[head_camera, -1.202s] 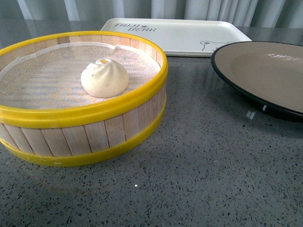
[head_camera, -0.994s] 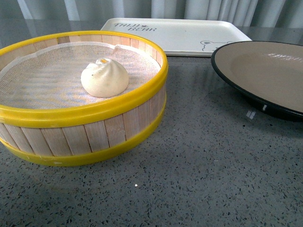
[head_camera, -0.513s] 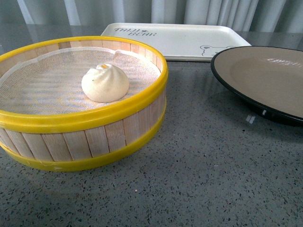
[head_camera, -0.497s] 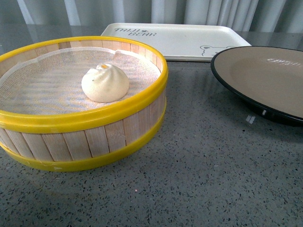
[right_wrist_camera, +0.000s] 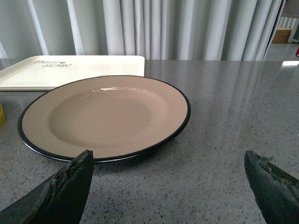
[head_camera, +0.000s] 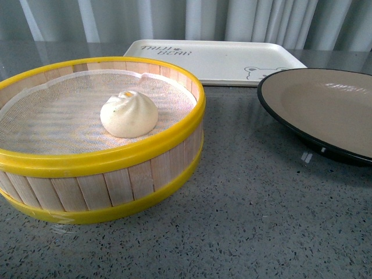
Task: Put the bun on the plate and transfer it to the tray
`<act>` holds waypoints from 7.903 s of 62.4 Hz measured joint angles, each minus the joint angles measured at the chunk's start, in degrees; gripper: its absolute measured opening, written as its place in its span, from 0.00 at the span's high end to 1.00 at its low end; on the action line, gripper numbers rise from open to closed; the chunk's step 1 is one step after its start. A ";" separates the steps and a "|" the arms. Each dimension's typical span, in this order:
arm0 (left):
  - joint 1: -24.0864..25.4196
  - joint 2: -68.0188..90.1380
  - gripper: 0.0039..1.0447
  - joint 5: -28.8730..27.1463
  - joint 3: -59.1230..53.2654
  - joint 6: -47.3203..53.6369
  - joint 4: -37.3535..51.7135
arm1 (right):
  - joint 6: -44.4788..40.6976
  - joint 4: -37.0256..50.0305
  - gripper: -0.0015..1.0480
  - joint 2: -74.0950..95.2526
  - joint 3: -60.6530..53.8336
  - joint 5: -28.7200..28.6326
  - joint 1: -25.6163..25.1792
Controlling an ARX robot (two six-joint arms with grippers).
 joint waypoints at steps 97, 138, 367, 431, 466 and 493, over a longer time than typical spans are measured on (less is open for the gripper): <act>-29.86 54.99 0.06 -0.72 45.66 14.78 5.97 | -0.02 0.00 0.08 -0.02 0.00 0.00 0.00; -30.53 60.22 0.06 -2.21 44.81 12.11 7.76 | -0.02 0.00 0.08 -0.02 0.00 0.00 0.00; -53.07 96.00 0.97 -6.05 89.09 11.93 2.23 | -0.02 0.00 0.08 -0.02 0.00 0.00 0.00; -43.76 79.01 0.06 -8.26 79.89 10.88 6.54 | -0.02 0.00 0.08 -0.02 0.00 0.00 0.00; -31.28 41.57 0.06 -11.32 49.24 14.01 4.46 | -0.02 0.00 0.08 -0.02 0.00 0.00 0.00; -14.25 16.87 0.91 -0.55 8.72 16.74 37.22 | -0.02 0.00 0.08 -0.02 0.00 0.00 0.00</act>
